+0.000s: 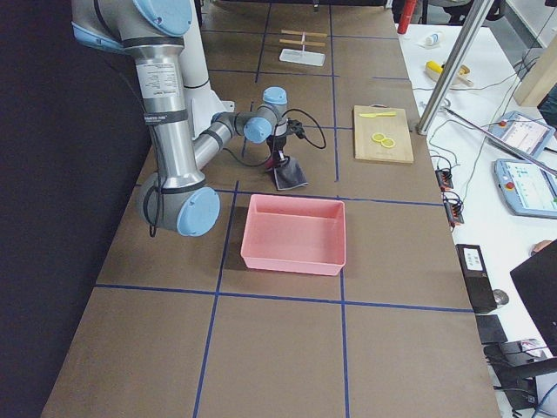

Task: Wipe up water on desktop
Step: 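Carry the grey cloth with the right gripper over the pink bin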

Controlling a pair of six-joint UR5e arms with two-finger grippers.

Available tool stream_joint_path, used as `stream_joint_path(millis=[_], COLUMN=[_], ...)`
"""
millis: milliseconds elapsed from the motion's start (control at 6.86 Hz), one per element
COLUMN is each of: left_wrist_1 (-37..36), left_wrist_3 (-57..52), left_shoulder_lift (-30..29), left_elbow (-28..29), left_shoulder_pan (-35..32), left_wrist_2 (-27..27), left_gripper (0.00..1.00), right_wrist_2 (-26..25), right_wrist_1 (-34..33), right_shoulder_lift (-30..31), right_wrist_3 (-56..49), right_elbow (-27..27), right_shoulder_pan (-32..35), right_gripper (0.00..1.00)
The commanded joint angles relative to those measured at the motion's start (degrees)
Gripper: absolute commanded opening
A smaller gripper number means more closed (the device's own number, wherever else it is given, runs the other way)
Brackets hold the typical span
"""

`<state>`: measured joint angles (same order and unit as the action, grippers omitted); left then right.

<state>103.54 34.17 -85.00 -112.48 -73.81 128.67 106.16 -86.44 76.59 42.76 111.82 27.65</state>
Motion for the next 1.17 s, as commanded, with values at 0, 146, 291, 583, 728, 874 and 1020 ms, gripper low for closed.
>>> stream_joint_path(millis=[0, 146, 291, 583, 728, 874, 1020], left_wrist_1=[0.0, 0.0, 0.0, 0.0, 0.0, 0.0, 0.0], left_wrist_3=[-0.1, -0.1, 0.0, -0.1, 0.0, 0.0, 0.0], left_shoulder_lift=[0.9, 0.9, 0.9, 0.9, 0.9, 0.9, 0.9], left_elbow=[-0.4, -0.4, -0.4, -0.3, -0.4, -0.4, -0.4], left_shoulder_pan=[-0.5, -0.5, -0.5, -0.5, -0.5, -0.5, -0.5], left_wrist_2=[0.1, 0.1, 0.2, 0.1, 0.1, 0.1, 0.2], left_gripper=[1.00, 1.00, 1.00, 1.00, 1.00, 1.00, 1.00], right_wrist_2=[-0.2, -0.2, -0.3, 0.8, 3.8, 7.9, 11.1], right_wrist_1=[-0.2, -0.2, -0.1, -0.5, -3.7, -8.9, -11.6], right_shoulder_lift=[-10.1, -14.3, -17.6, -17.3, -13.8, -10.2, -5.7], right_wrist_3=[9.1, 12.3, 15.3, 15.3, 14.6, 13.0, 7.4], right_elbow=[-6.1, -8.4, -10.6, -7.0, -0.7, 6.1, 10.7], right_shoulder_pan=[-4.0, -5.0, -5.8, -2.2, 2.5, 8.7, 13.2], right_gripper=[0.00, 0.00, 0.00, 0.00, 0.00, 0.00, 0.00])
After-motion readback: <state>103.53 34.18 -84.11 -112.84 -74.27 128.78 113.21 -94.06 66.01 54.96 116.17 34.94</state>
